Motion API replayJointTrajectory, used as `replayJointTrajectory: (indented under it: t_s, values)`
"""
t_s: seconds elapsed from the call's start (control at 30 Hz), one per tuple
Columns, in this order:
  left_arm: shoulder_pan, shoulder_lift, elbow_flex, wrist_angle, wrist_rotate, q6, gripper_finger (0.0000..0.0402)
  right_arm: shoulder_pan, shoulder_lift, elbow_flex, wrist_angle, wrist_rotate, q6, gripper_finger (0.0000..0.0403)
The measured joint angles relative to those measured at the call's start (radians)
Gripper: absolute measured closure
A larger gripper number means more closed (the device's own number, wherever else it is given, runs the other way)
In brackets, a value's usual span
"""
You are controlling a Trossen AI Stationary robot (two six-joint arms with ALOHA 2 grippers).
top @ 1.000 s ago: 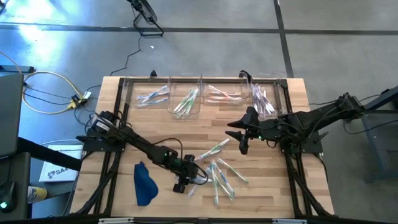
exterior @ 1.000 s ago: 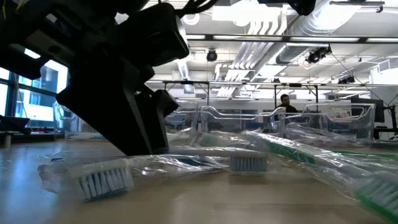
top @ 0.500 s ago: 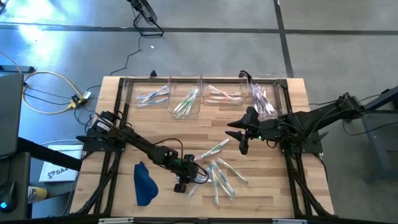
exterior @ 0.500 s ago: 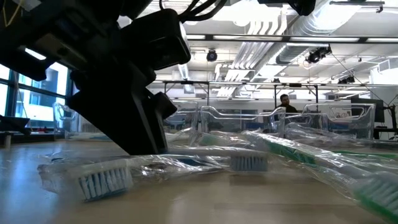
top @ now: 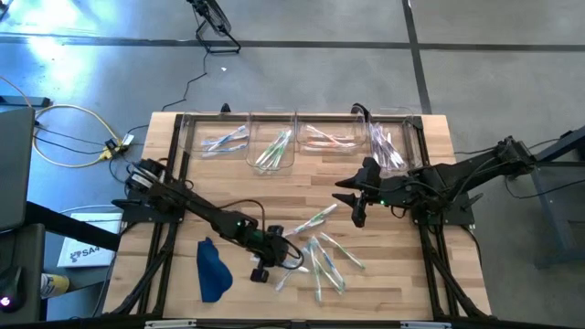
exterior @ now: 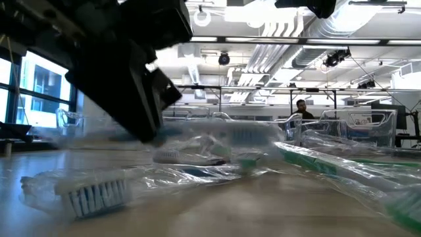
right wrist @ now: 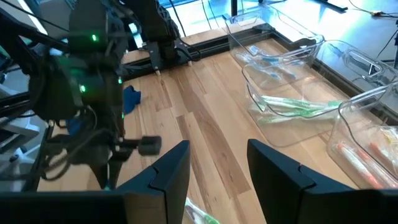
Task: Pick & Place Toothbrushes
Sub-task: Put the blue toothbrush into the left transparent bin
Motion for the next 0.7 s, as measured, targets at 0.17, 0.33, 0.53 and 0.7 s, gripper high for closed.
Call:
replayJointTrajectory:
  t_s: [0.17,0.33,0.53,0.7]
  values:
    - [0.000,-0.110,0.000,-0.083,-0.066,0.000,0.0374,0.000,0.000,0.000,0.000,-0.003,-0.006,0.0251]
    - [0.000,-0.251,0.000,-0.136,-0.220,0.000,0.0374,0.000,0.000,0.000,0.002,-0.061,-0.026,0.0251]
    - [0.000,-0.416,0.105,-0.336,-0.431,0.025,0.0374,0.000,0.000,0.000,0.009,-0.161,-0.026,0.0251]
    - [0.011,-0.484,0.299,-0.776,-0.602,0.021,0.0374,0.001,0.000,0.000,0.006,-0.211,-0.026,0.0251]
